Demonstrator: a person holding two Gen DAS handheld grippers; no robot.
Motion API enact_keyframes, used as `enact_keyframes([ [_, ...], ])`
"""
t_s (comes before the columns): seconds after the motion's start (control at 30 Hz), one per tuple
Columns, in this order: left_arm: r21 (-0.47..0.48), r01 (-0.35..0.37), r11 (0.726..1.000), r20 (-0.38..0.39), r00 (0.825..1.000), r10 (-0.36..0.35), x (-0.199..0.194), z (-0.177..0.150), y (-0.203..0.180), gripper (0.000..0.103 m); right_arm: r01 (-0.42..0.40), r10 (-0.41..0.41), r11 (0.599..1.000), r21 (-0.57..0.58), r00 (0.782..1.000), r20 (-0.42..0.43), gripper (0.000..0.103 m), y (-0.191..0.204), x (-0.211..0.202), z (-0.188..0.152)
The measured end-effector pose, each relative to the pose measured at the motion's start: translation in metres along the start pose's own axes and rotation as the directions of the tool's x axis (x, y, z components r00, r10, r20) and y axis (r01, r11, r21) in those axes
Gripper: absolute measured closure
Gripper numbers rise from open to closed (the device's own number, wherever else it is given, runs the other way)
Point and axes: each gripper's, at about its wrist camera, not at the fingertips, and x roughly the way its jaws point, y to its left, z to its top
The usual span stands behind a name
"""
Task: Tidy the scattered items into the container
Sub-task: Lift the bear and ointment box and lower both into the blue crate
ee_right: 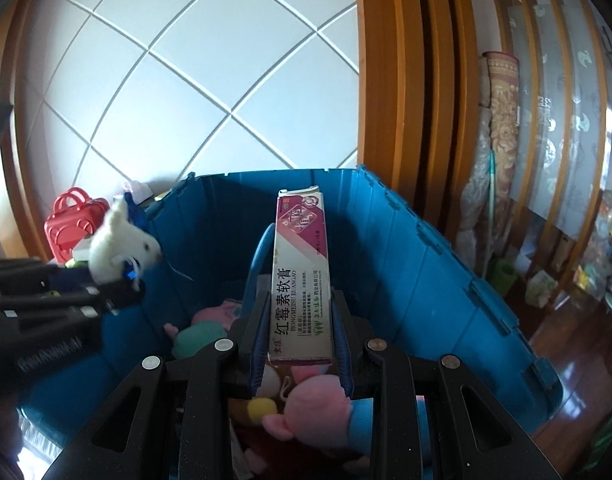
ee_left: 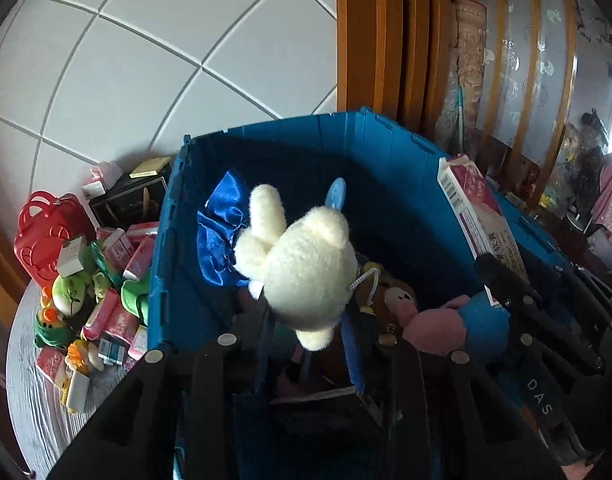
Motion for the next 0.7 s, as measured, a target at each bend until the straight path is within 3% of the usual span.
enact_keyframes([
  [0.17,-0.012,-0.016,1.000,-0.072,0.997,0.015,0.015,-0.006,-0.008,0.064,-0.022,0.021,1.000,-0.003,0.999,-0.038,0.075,-0.007,0.006,-0.009],
  [0.23,-0.016,-0.028,0.999,-0.069,0.997,0.027,0.016,-0.009,-0.010,0.040,-0.033,0.033,0.999,-0.005,0.998,-0.050,0.075,-0.009,0.010,-0.013],
  [0.3,-0.013,-0.043,0.999,-0.056,0.998,0.042,0.015,-0.012,-0.010,0.027,-0.043,0.042,0.999,-0.006,0.997,-0.059,0.075,-0.010,0.013,-0.015],
  [0.7,-0.051,-0.059,0.997,-0.054,0.997,0.057,0.014,-0.029,0.006,0.026,-0.082,0.080,0.996,-0.042,0.995,-0.058,0.070,0.006,0.021,-0.009],
])
